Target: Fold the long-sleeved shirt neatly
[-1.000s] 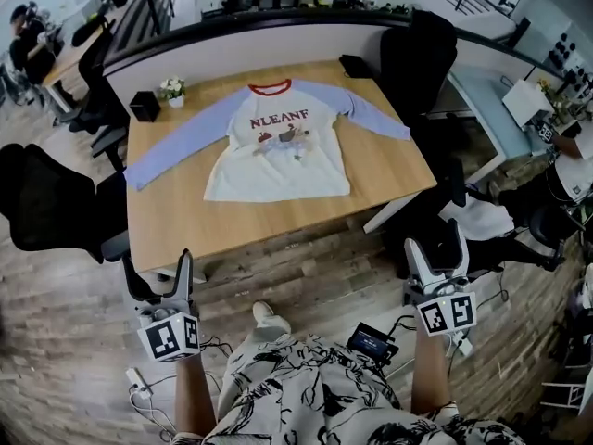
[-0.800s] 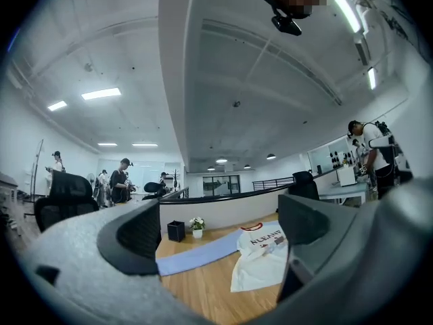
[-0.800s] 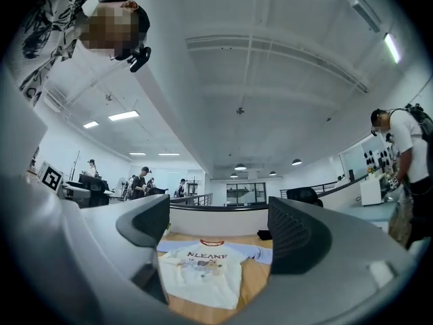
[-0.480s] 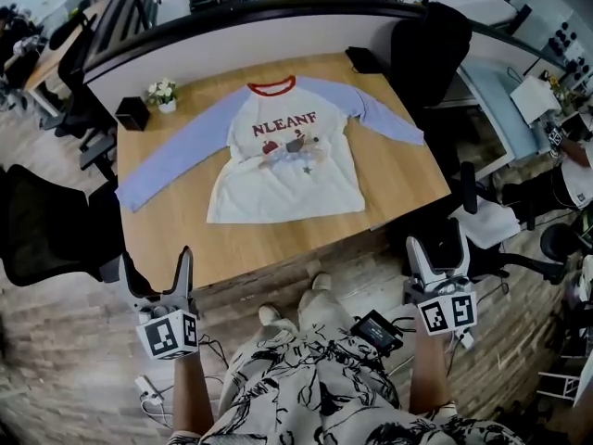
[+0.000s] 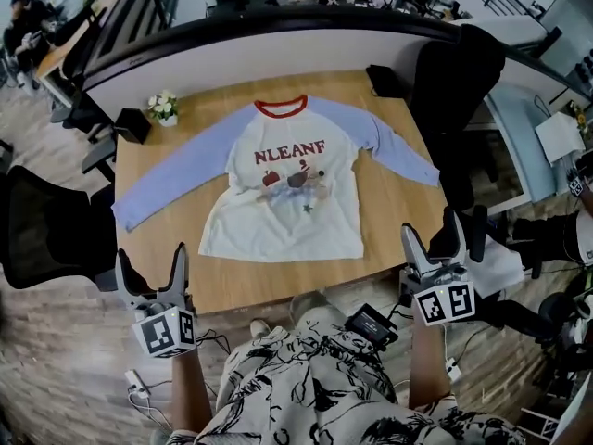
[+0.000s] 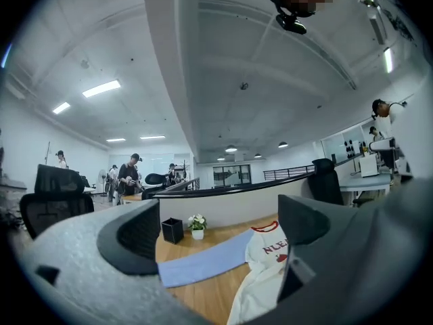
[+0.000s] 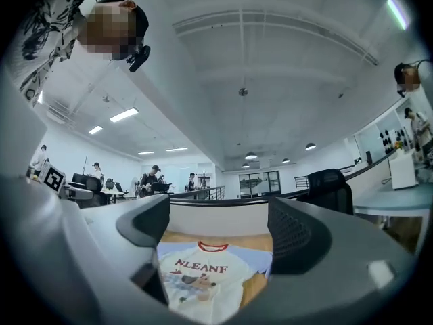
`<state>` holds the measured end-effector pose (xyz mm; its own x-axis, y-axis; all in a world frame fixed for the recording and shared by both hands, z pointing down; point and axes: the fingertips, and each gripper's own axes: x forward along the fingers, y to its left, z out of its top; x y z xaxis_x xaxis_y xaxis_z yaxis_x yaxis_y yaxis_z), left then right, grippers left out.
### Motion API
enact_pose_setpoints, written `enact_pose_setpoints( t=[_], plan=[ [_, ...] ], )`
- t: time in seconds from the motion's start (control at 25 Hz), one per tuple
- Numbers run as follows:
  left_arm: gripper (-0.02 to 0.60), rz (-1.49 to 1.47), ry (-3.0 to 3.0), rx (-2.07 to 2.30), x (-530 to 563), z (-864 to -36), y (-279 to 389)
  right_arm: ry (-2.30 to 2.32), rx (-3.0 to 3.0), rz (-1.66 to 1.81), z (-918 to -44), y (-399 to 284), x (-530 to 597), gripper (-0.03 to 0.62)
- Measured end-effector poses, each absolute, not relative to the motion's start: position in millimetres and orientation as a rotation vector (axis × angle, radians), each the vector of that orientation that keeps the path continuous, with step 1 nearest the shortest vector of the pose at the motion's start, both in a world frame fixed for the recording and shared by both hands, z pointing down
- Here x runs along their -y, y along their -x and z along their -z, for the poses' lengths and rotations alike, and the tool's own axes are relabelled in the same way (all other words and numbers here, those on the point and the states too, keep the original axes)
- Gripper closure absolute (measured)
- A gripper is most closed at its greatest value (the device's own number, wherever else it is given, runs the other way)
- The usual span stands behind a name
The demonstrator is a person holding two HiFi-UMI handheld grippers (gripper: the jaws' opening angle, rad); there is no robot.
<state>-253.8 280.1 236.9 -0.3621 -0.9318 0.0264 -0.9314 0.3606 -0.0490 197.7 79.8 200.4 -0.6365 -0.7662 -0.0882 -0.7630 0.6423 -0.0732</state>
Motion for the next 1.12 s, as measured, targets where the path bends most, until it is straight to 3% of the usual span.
enact_pose_setpoints(
  t=[0.2, 0.48, 0.76, 1.12],
  plan=[
    [0.049, 0.162, 1.784, -2.591, -222, -238, 234, 1.245, -2.779, 0.080, -212, -199, -4, 0.148],
    [0.049, 0.298, 2.046, -2.296, -66, -226, 140, 1.499, -2.717, 0.205, -267, -287, 85, 0.148],
    [0.049, 0.481, 2.453, -1.615, 113, -244, -48, 1.858, -2.607, 0.438, -368, -387, 150, 0.146],
    [0.056, 0.803, 2.757, -0.719, 219, -370, -297, 2.116, -2.408, 0.758, -481, -433, 164, 0.148]
  ],
)
